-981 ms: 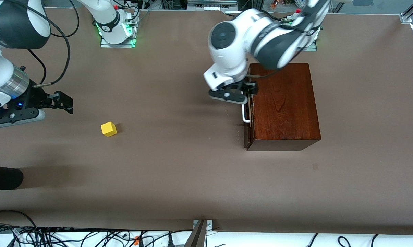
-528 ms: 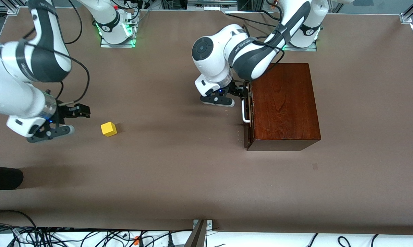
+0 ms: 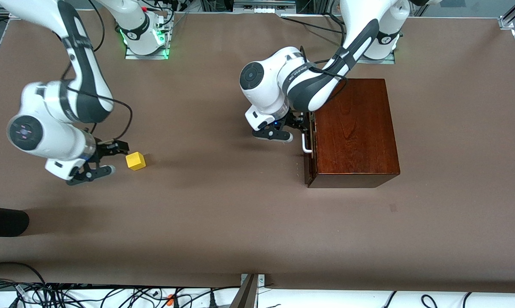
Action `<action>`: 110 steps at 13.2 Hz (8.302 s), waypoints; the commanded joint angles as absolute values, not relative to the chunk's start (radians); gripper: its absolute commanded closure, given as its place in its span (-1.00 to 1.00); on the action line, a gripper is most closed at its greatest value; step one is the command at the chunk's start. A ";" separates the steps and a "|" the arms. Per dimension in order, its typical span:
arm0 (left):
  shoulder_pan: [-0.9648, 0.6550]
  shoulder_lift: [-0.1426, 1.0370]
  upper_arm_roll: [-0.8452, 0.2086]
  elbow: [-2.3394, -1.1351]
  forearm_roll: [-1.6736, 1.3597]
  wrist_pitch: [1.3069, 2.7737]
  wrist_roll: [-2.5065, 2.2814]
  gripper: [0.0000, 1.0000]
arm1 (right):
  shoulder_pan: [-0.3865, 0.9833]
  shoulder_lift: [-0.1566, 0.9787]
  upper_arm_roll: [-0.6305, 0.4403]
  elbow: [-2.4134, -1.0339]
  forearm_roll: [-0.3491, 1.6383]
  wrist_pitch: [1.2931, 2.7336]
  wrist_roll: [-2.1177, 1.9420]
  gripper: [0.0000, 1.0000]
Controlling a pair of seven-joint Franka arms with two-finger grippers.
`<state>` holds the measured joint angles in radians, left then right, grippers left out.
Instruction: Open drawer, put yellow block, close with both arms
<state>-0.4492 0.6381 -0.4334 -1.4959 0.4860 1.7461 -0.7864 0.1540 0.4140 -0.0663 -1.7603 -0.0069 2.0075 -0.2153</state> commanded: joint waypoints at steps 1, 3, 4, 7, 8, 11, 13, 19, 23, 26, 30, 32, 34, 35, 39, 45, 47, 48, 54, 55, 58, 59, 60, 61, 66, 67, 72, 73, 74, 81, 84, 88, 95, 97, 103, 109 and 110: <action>-0.445 0.638 -0.431 -1.509 0.517 1.758 -0.805 -1.00 | 0.152 0.495 -0.066 -1.761 0.026 2.081 -0.242 -1.00; -0.445 0.640 -0.422 -1.525 0.517 1.776 -0.810 -1.00 | 0.153 0.531 -0.060 -1.761 0.043 2.106 -0.288 -1.00; -0.443 0.643 -0.420 -1.529 0.517 1.785 -0.818 -1.00 | 0.153 0.538 -0.060 -1.761 0.046 2.106 -0.290 -1.00; -0.434 0.650 -0.414 -1.558 0.517 1.851 -0.871 -1.00 | 0.153 0.548 -0.060 -1.795 0.046 2.137 -0.291 -1.00; -0.431 0.655 -0.414 -1.559 0.517 1.870 -0.885 -1.00 | 0.153 0.546 -0.060 -1.828 0.046 2.172 -0.291 -1.00; -0.433 0.667 -0.416 -1.551 0.500 1.930 -0.937 -1.00 | 0.152 0.543 -0.060 -1.885 0.048 2.235 -0.290 -0.96; -0.445 0.681 -0.417 -1.540 0.497 1.960 -0.963 -1.00 | 0.152 0.543 -0.060 -1.891 0.048 2.237 -0.290 -0.68; -0.520 0.735 -0.419 -1.462 0.448 2.040 -1.057 -1.00 | 0.149 0.537 -0.061 -1.875 0.048 2.233 -0.288 0.78; -0.572 0.755 -0.419 -1.410 0.404 2.040 -1.120 -1.00 | 0.150 0.502 -0.061 -1.758 0.052 2.169 -0.246 0.78; -0.589 0.759 -0.419 -1.390 0.390 2.040 -1.123 -1.00 | 0.155 0.503 -0.061 -1.626 0.051 2.047 -0.239 0.78; -0.606 0.750 -0.423 -1.385 0.410 1.915 -1.057 -1.00 | 0.156 0.509 -0.061 -1.577 0.067 2.011 -0.236 0.78; -0.638 0.750 -0.422 -1.312 0.408 1.777 -1.002 -1.00 | 0.155 0.509 -0.061 -1.577 0.086 2.011 -0.238 0.78; -0.646 0.741 -0.423 -1.244 0.399 1.665 -0.948 -1.00 | 0.155 0.511 -0.061 -1.577 0.086 2.011 -0.236 0.78; -0.638 0.717 -0.426 -1.227 0.391 1.626 -0.925 -1.00 | 0.155 0.511 -0.061 -1.577 0.087 2.011 -0.236 0.78; -0.502 0.553 -0.423 -1.210 0.240 1.523 -0.769 -1.00 | 0.156 0.511 -0.061 -1.577 0.086 2.010 -0.239 0.78; -0.195 0.404 -0.425 -1.216 0.198 1.439 -0.539 -1.00 | 0.270 0.489 0.050 -1.525 0.080 1.927 -0.242 0.77; -0.111 0.370 -0.425 -1.216 0.198 1.395 -0.419 -1.00 | 0.368 0.498 0.078 -1.482 0.074 1.928 -0.238 0.77; -0.072 0.353 -0.423 -1.216 0.198 1.366 -0.370 -1.00 | 0.429 0.505 0.075 -1.471 0.072 1.948 -0.217 0.77; 0.035 0.231 -0.286 -1.340 0.079 1.440 -0.175 -1.00 | 0.711 0.541 0.080 -1.356 0.037 2.045 -0.221 0.75; -0.004 0.169 -0.187 -1.442 0.019 1.504 -0.134 -1.00 | 0.733 0.552 0.081 -1.315 0.034 2.034 -0.241 0.75; -0.087 0.045 -0.012 -1.638 -0.057 1.696 -0.023 -1.00 | 0.822 0.592 0.083 -1.246 0.038 2.020 -0.311 0.75; -0.089 0.044 -0.020 -1.640 -0.037 1.683 -0.026 -1.00 | 0.857 0.630 0.083 -1.205 0.034 2.020 -0.337 0.75; -0.089 0.052 -0.024 -1.626 0.006 1.651 -0.028 -1.00 | 0.897 0.679 0.081 -1.159 0.029 2.014 -0.348 0.75; -0.092 0.054 -0.034 -1.620 0.050 1.652 -0.034 -1.00 | 0.935 0.718 0.077 -1.119 0.015 1.993 -0.350 0.75; -0.089 0.058 -0.044 -1.612 0.054 1.651 -0.032 -1.00 | 0.962 0.778 0.081 -1.008 -0.009 1.879 -0.405 0.75; -0.089 0.061 -0.044 -1.609 0.054 1.651 -0.031 -1.00 | 0.968 0.794 0.080 -1.008 -0.011 1.879 -0.406 0.75; -0.087 0.063 -0.044 -1.605 0.052 1.647 -0.026 -1.00 | 0.969 0.819 0.068 -1.005 -0.029 1.894 -0.445 0.75; -0.087 0.063 -0.044 -1.605 0.052 1.647 -0.023 -1.00 | 0.965 0.821 0.067 -0.997 -0.029 1.896 -0.445 0.75; -0.087 0.063 -0.044 -1.605 0.052 1.647 -0.023 -1.00 | 0.960 0.824 0.067 -0.988 -0.029 1.899 -0.445 0.75; -0.091 0.061 -0.046 -1.603 0.049 1.643 -0.035 -1.00 | 0.954 0.859 0.045 -0.986 -0.029 1.970 -0.443 0.74; -0.091 0.063 -0.046 -1.603 0.049 1.643 -0.037 -1.00 | 0.954 0.870 0.045 -0.986 -0.031 1.993 -0.437 0.71; -0.091 0.061 -0.046 -1.603 0.049 1.643 -0.035 -1.00 | 0.954 0.882 0.044 -0.988 -0.038 1.997 -0.436 0.09; -0.091 0.061 -0.046 -1.601 0.049 1.643 -0.035 -1.00 | 0.953 0.868 0.029 -0.986 -0.025 1.976 -0.431 -1.00; -0.091 0.061 -0.048 -1.603 0.049 1.641 -0.035 -1.00 | 0.927 0.813 0.037 -0.985 -0.005 1.960 -0.430 -1.00; -0.091 0.061 -0.048 -1.603 0.048 1.641 -0.031 -1.00 | 0.790 0.660 0.023 -0.986 0.043 1.817 -0.408 -1.00; -0.118 0.089 -0.058 -1.585 0.043 1.612 -0.026 -1.00 | 0.635 0.536 -0.138 -0.994 0.048 1.703 -0.414 -1.00; -0.142 0.100 -0.070 -1.585 0.032 1.602 -0.023 -1.00 | 0.627 0.525 -0.184 -0.994 0.049 1.657 -0.408 -1.00</action>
